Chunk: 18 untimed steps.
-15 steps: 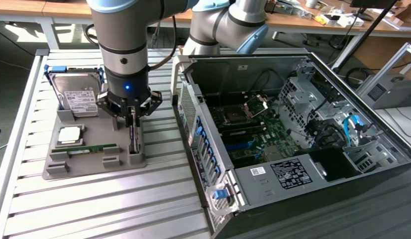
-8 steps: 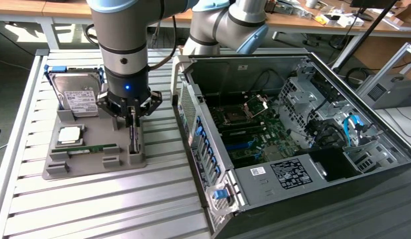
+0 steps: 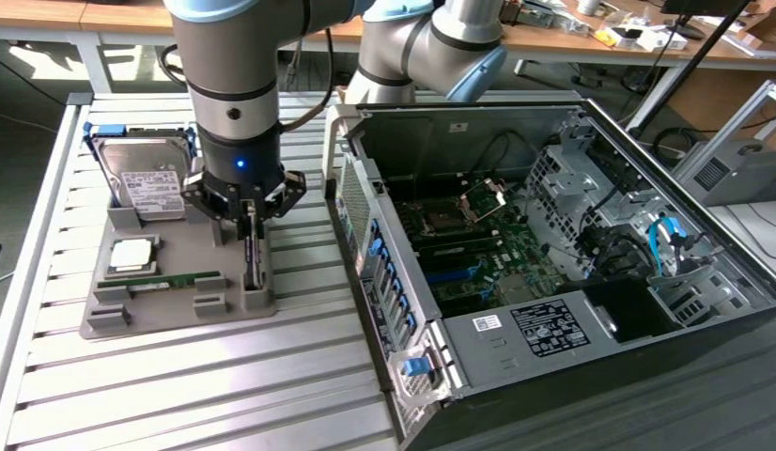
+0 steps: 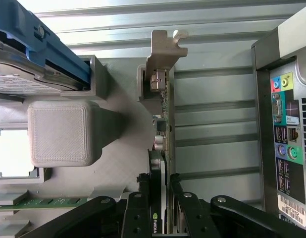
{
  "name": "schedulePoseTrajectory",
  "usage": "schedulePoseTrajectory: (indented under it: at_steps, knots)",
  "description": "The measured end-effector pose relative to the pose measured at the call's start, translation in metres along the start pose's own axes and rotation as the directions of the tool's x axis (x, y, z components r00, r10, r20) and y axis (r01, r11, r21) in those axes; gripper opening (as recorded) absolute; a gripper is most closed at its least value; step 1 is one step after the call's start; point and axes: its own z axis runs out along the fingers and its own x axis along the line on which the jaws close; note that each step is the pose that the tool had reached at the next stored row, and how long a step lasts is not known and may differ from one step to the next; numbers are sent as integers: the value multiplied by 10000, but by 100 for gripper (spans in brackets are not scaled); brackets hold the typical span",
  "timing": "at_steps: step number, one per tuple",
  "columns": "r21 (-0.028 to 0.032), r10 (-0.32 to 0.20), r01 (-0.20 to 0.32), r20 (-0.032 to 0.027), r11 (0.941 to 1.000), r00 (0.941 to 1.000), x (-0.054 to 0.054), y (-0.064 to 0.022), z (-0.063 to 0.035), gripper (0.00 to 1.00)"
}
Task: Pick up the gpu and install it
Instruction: 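Pick up the gpu and move the gpu toward the slot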
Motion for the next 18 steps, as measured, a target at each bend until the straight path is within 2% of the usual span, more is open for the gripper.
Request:
schedulePoseTrajectory:
  at_steps: [18]
  knots:
    - [-1,0,0,1,10000,10000,-2,5,-108,27]
